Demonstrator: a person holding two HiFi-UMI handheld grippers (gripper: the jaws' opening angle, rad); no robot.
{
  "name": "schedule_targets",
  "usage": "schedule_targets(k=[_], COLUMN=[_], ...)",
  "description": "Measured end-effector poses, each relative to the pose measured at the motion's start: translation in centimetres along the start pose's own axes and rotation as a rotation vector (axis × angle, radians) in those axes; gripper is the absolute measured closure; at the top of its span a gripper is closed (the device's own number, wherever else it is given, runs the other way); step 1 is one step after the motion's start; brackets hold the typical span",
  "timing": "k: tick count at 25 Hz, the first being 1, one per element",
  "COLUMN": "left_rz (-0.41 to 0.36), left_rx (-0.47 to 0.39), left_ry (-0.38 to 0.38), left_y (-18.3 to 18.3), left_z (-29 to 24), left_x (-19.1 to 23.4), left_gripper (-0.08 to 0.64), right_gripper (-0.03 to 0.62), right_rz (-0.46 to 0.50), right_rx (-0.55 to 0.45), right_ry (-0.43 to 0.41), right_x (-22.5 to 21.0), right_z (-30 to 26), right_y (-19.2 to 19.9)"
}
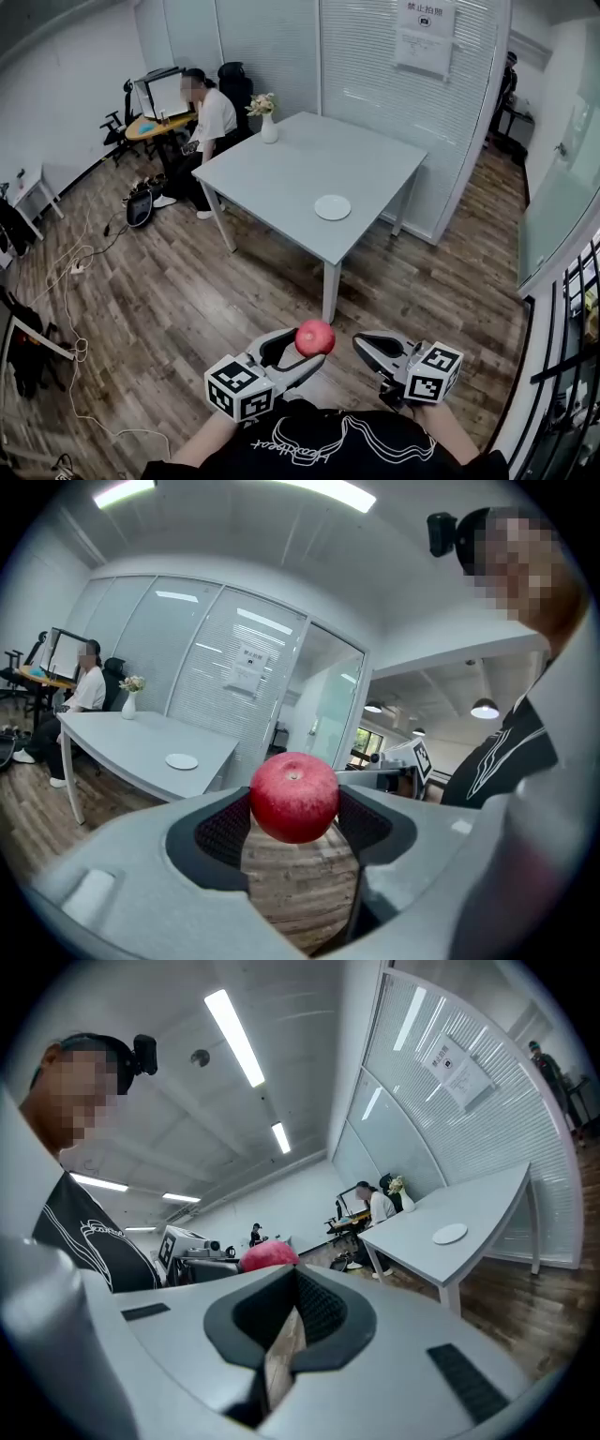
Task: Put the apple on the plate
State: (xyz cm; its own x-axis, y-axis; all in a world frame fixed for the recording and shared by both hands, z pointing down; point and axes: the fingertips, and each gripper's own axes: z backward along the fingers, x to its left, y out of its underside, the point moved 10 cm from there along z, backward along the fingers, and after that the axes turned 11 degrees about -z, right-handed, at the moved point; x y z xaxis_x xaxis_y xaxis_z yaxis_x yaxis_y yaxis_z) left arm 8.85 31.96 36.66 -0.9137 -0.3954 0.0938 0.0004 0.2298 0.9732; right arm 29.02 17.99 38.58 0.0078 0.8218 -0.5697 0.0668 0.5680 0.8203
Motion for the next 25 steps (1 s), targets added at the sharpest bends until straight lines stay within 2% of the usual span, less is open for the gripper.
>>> schedule_targets(k=[8,13,19,25], left_rz=[-0.020,-0.009,-0.002,0.009], left_rx=[-0.002,-0.007,-0.012,0.003], left_ry=[0.033,0.058,0.079,0.095], left_y=[-0.4,-0.1,-0.7,-1.7], left_z=[-1.5,-2.5,-3.8,-5.8], left_x=[1.1,3.5,8.8,16.0], left_gripper=[0.261,0.261,0.261,0.261], right_gripper=[0.584,0.584,0.584,0.584], right_rz=[-0.002,-0.017,-0.022,-0.058], right_rx=[-0.053,-0.062,-0.059,-0.057], right_ry=[0.025,0.056,0.070,0.095], right_x=[-1.1,-2.7,-5.2,-9.2], right_z=[0.2,-1.0,-5.1,-10.3], right_y=[-0.5,-0.9,-3.0,-5.6])
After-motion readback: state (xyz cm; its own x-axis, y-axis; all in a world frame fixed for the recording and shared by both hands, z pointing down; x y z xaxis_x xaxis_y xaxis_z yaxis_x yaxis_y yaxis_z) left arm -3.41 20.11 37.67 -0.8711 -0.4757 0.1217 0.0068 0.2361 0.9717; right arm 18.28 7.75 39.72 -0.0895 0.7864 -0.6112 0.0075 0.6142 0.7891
